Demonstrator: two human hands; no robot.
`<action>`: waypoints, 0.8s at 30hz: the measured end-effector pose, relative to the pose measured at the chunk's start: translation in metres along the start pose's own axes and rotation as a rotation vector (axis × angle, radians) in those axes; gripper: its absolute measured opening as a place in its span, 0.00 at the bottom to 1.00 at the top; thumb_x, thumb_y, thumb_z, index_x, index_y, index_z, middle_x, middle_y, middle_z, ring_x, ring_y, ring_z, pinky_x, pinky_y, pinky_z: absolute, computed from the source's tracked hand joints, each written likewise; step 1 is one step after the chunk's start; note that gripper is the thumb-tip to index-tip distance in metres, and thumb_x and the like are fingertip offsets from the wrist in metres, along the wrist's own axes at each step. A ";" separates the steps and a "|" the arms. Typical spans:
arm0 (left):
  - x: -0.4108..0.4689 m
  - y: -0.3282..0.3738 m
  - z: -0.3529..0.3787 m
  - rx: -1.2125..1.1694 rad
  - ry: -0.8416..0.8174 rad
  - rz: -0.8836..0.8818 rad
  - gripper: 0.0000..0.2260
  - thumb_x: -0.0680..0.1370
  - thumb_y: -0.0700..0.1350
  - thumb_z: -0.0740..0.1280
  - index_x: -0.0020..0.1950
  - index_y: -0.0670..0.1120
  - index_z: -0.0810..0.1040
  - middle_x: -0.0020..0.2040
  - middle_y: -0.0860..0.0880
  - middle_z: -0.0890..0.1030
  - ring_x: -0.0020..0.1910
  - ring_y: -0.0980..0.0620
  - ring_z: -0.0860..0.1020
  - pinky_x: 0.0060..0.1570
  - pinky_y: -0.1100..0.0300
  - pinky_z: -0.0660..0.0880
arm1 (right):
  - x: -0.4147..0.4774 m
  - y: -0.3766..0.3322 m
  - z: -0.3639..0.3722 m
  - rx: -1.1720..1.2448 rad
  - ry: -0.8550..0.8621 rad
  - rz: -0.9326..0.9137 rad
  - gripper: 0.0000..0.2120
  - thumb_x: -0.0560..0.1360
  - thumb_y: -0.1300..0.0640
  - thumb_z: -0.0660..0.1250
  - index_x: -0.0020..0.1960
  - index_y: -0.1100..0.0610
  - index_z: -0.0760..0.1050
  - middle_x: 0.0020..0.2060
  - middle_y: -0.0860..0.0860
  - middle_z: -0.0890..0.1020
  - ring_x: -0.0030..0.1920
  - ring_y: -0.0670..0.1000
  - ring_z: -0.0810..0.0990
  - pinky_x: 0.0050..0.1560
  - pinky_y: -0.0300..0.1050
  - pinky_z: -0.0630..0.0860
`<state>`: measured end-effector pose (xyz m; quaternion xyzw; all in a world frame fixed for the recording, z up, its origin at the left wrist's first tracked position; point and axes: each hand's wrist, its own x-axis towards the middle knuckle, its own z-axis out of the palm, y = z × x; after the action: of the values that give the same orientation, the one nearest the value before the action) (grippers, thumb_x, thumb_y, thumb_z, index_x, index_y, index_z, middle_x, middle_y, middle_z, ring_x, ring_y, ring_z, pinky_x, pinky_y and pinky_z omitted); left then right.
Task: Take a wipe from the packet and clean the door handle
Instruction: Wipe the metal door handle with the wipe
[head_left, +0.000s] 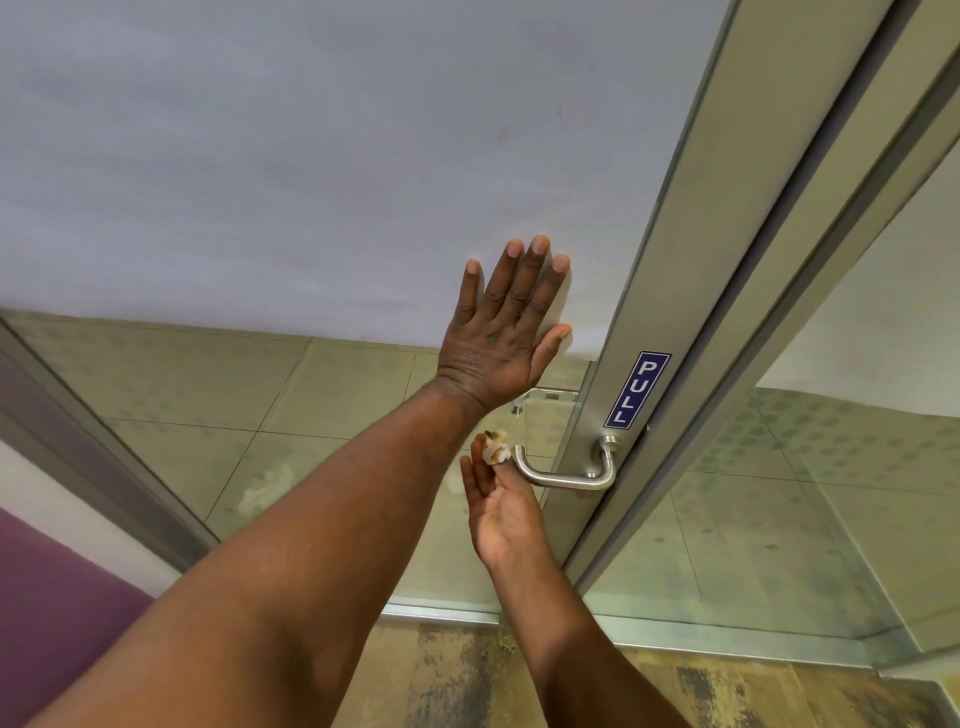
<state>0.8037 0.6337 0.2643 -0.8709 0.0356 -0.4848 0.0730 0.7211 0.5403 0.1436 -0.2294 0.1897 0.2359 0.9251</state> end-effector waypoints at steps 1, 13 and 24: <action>0.000 0.000 0.000 0.001 -0.002 -0.001 0.34 0.85 0.61 0.49 0.82 0.47 0.35 0.81 0.47 0.28 0.81 0.47 0.30 0.78 0.44 0.29 | -0.003 -0.001 0.000 -0.057 -0.019 0.023 0.20 0.71 0.61 0.72 0.62 0.63 0.80 0.56 0.60 0.86 0.53 0.54 0.88 0.52 0.50 0.84; -0.002 0.000 0.000 0.037 -0.018 0.016 0.34 0.85 0.61 0.48 0.82 0.47 0.36 0.81 0.47 0.27 0.80 0.47 0.29 0.78 0.45 0.30 | -0.052 -0.066 -0.037 -0.682 -0.127 -0.347 0.13 0.67 0.61 0.79 0.50 0.56 0.83 0.52 0.60 0.87 0.48 0.58 0.86 0.42 0.47 0.82; -0.002 0.006 -0.031 -0.065 -0.147 -0.023 0.34 0.86 0.59 0.52 0.83 0.45 0.39 0.84 0.41 0.47 0.83 0.45 0.37 0.79 0.45 0.35 | -0.077 -0.099 -0.036 -0.661 -0.014 -0.494 0.20 0.64 0.48 0.82 0.51 0.57 0.85 0.45 0.57 0.87 0.41 0.52 0.85 0.37 0.44 0.82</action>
<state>0.7762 0.6249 0.2780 -0.9065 0.0358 -0.4187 0.0416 0.7013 0.4168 0.1825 -0.5512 0.0368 0.0566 0.8317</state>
